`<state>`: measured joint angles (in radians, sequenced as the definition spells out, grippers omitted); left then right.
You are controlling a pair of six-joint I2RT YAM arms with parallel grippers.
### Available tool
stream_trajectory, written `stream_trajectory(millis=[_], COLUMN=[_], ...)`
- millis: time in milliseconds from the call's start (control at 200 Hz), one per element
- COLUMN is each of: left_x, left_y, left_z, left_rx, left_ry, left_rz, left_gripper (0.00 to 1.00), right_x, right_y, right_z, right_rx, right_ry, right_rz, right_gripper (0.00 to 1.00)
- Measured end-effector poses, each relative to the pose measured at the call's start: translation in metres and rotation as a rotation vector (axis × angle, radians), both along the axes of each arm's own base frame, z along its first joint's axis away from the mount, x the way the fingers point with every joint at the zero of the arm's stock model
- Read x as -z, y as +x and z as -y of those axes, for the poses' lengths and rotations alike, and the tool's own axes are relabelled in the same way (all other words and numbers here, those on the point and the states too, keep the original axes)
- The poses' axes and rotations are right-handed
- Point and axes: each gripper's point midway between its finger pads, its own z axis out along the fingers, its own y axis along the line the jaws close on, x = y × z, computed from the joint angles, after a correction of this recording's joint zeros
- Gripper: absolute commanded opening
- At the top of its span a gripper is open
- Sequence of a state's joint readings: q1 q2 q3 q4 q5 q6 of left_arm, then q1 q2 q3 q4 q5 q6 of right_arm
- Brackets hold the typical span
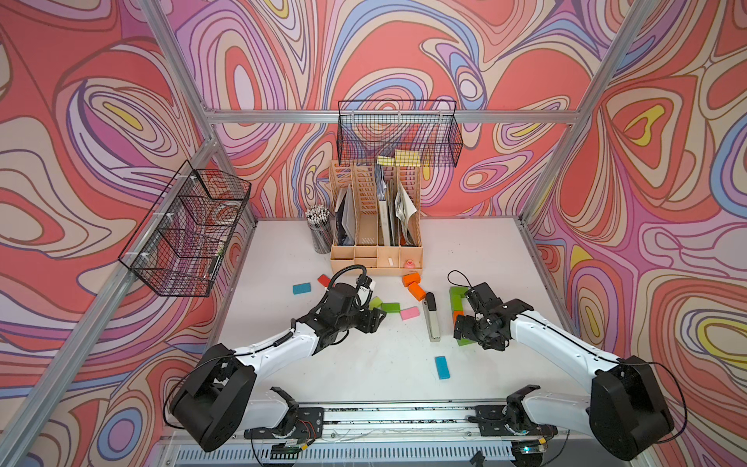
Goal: Assemble the letter c with building blocks
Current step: Assemble the building block at the center of the board.
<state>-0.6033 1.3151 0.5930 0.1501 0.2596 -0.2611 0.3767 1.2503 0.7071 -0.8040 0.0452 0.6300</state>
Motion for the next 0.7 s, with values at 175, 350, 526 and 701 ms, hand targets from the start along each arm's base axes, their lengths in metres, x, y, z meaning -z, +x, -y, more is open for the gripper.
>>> stream_trajectory(millis=[175,350,526,701], left_x=[0.0,0.0,-0.003,-0.004], left_y=[0.0,0.0,0.0,0.001], left_z=[0.0,0.0,0.0,0.0], left_rx=[0.0,0.0,-0.001,0.0], left_ry=[0.0,0.001,-0.001,-0.002], left_rz=[0.0,0.001,0.011,0.013], left_gripper=[0.71,0.71,0.71,0.71], right_x=[0.003,0.009,0.014,0.015], right_y=[0.005,0.007,0.007,0.007], right_z=[-0.002,-0.004,-0.004,-0.005], right_rx=[-0.009,-0.02,-0.033,-0.047], right_ry=[0.002,0.002,-0.005,-0.007], right_rz=[0.007,-0.006,-0.021,-0.024], right_gripper=[0.92,0.93,0.91,0.9])
